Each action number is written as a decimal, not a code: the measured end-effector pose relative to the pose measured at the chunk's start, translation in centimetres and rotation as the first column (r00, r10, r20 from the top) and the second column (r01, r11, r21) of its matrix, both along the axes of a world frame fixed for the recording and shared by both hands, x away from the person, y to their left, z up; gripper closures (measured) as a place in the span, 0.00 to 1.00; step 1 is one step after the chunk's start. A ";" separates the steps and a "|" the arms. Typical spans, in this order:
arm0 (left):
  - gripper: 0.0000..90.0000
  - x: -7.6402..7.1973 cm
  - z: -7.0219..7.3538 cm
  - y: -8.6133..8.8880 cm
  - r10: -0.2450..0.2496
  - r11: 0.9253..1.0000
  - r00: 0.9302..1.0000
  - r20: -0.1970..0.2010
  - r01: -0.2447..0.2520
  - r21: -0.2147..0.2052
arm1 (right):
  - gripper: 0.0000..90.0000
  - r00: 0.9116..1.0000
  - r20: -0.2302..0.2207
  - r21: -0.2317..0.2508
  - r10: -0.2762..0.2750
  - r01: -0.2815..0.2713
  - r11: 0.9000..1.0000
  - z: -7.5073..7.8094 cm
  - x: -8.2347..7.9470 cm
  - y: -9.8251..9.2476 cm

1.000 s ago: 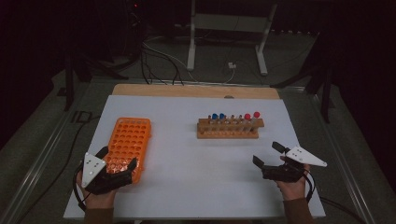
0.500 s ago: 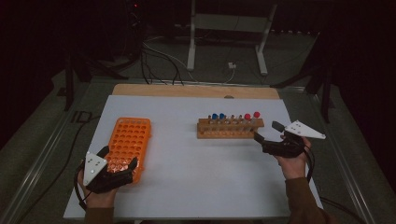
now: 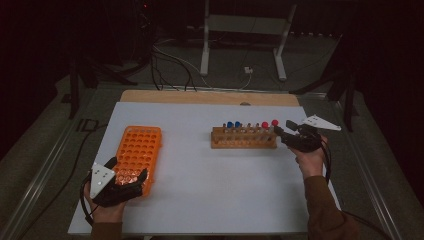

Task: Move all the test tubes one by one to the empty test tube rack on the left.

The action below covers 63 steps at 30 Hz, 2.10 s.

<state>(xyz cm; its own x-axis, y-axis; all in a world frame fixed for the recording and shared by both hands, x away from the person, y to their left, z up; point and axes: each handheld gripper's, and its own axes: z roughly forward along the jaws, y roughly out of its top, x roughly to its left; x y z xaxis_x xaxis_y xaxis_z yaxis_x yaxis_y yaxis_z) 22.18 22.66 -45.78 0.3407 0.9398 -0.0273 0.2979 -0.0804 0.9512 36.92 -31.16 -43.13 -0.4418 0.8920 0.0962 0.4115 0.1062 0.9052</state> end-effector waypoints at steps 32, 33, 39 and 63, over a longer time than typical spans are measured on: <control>0.00 0.2 -0.4 -0.3 -0.014 1.000 1.000 -0.016 0.015 0.013 | 0.79 1.000 0.000 -0.025 0.000 0.000 1.000 -1.3 2.4 1.3; 0.00 0.2 -0.4 -0.3 -0.014 1.000 1.000 -0.017 0.014 0.012 | 0.79 1.000 0.009 -0.032 -0.001 0.001 0.999 -0.7 2.2 1.2; 0.00 0.2 -0.4 -0.4 -0.010 1.000 1.000 -0.017 0.011 0.019 | 0.79 0.999 0.053 -0.034 0.007 -0.006 0.999 2.0 1.7 1.2; 0.00 2.4 2.3 -5.3 -0.152 0.988 0.988 0.008 0.152 0.012 | 0.79 0.984 0.061 -0.017 0.165 -0.165 0.986 4.2 -2.0 3.7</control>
<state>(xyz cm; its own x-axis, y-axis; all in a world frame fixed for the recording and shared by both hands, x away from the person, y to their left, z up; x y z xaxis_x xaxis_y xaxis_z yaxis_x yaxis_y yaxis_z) 24.56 17.33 -43.46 0.4802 0.8771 -0.0131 0.2727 -0.1351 0.9526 34.96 -27.42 -38.94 -0.5878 0.8072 0.0535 0.3303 0.1791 0.9267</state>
